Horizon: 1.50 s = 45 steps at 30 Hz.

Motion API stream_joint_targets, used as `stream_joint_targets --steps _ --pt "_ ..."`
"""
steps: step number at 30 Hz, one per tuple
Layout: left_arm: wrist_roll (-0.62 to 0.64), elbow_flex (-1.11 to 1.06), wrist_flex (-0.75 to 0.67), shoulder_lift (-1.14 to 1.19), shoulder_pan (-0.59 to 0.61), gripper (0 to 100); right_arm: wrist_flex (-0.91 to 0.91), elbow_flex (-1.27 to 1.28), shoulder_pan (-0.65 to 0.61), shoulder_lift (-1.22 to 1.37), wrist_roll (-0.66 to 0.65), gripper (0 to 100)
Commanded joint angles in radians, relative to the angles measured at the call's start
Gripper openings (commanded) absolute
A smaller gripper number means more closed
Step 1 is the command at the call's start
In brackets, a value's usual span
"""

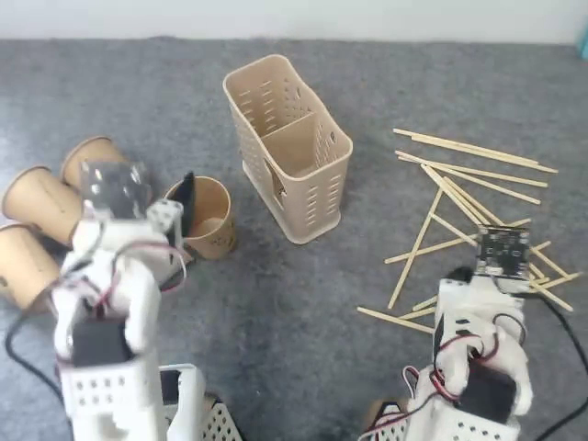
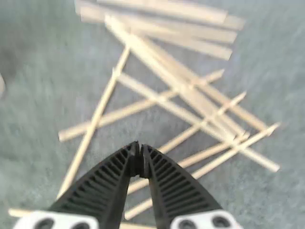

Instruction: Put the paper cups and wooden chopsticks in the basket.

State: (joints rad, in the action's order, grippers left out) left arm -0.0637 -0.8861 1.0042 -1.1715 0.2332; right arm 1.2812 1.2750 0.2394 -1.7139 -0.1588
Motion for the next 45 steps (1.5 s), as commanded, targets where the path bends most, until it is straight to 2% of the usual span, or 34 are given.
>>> stream_joint_targets --steps 1,6,14,16,19,22,28,31,33,37,45 --pt "0.075 0.151 0.074 0.222 0.074 23 -0.024 -0.204 -0.016 0.142 0.057 0.6" --pt "0.157 0.223 0.117 0.400 0.124 23 0.027 -0.462 -0.059 0.533 0.138 0.6" --pt "0.321 0.133 0.132 0.430 0.222 23 0.183 -0.936 -0.188 1.049 0.376 0.9" --pt "0.370 0.105 0.132 0.430 0.272 23 0.237 -1.068 -0.240 1.145 0.454 4.2" --pt "0.416 0.059 0.132 0.430 0.338 23 0.309 -1.249 -0.332 1.265 0.572 14.2" --pt "0.419 0.015 0.115 0.433 0.371 23 0.321 -1.393 -0.404 1.368 0.634 19.4" --pt "0.422 -0.091 -0.066 0.436 0.370 23 0.328 -1.692 -0.549 1.560 0.756 19.3" --pt "0.422 -0.097 -0.084 0.436 0.370 22 0.329 -1.807 -0.599 1.659 0.812 19.3" --pt "0.422 -0.097 -0.089 0.436 0.370 18 0.329 -1.878 -0.621 1.716 0.841 19.3" --pt "0.420 -0.097 -0.100 0.436 0.370 12 0.329 -1.975 -0.653 1.802 0.879 19.3" --pt "0.419 -0.130 -0.166 0.436 0.370 15 0.387 -1.995 -0.674 1.939 0.895 19.3"
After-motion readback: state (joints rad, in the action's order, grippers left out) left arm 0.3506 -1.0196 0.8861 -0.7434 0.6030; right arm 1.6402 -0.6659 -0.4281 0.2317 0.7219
